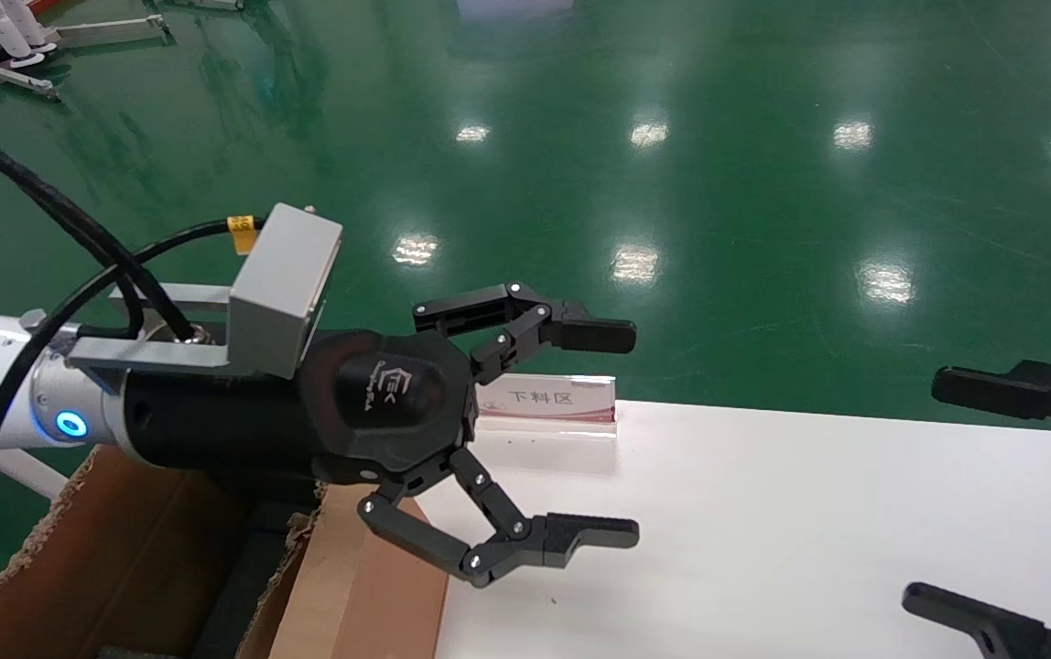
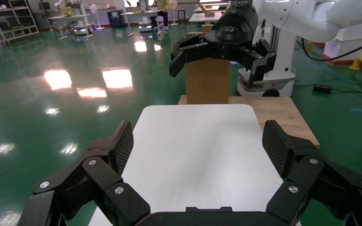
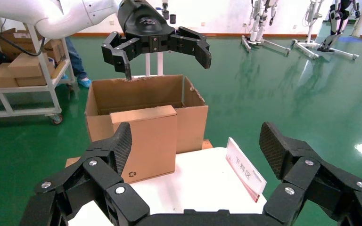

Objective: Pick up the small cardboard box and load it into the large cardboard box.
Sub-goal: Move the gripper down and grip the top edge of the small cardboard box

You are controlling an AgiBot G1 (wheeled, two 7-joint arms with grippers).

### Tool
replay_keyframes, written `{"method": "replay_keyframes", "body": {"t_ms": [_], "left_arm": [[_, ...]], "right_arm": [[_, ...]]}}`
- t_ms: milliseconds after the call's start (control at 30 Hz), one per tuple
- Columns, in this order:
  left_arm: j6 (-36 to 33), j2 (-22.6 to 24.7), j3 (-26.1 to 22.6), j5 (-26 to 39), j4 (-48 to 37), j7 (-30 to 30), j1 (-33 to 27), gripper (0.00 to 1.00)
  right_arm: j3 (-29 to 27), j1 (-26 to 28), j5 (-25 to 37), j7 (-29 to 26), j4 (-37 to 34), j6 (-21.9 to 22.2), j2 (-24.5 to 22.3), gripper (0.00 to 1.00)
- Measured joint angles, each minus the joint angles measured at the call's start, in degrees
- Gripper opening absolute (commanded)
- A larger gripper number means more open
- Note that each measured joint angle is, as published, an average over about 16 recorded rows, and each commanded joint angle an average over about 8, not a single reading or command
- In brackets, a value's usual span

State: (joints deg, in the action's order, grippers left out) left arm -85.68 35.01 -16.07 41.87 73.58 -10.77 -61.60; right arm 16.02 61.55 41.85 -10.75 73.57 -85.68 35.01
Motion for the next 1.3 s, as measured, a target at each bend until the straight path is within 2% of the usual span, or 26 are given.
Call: {"method": "replay_keyframes", "body": {"t_ms": [900, 1300], "left_arm": [[0.17, -0.04, -0.19, 0.27, -0.08, -0.10, 0.08, 1.00], [2.21, -1.16, -3.75, 4.62, -0.16, -3.57, -1.79, 1.00]], "right_arm": [[0.00, 0.01, 0.01, 0.00, 0.01, -0.01, 0.01, 1.00], [0.00, 0.01, 0.01, 0.00, 0.01, -0.01, 0.01, 1.00]]}}
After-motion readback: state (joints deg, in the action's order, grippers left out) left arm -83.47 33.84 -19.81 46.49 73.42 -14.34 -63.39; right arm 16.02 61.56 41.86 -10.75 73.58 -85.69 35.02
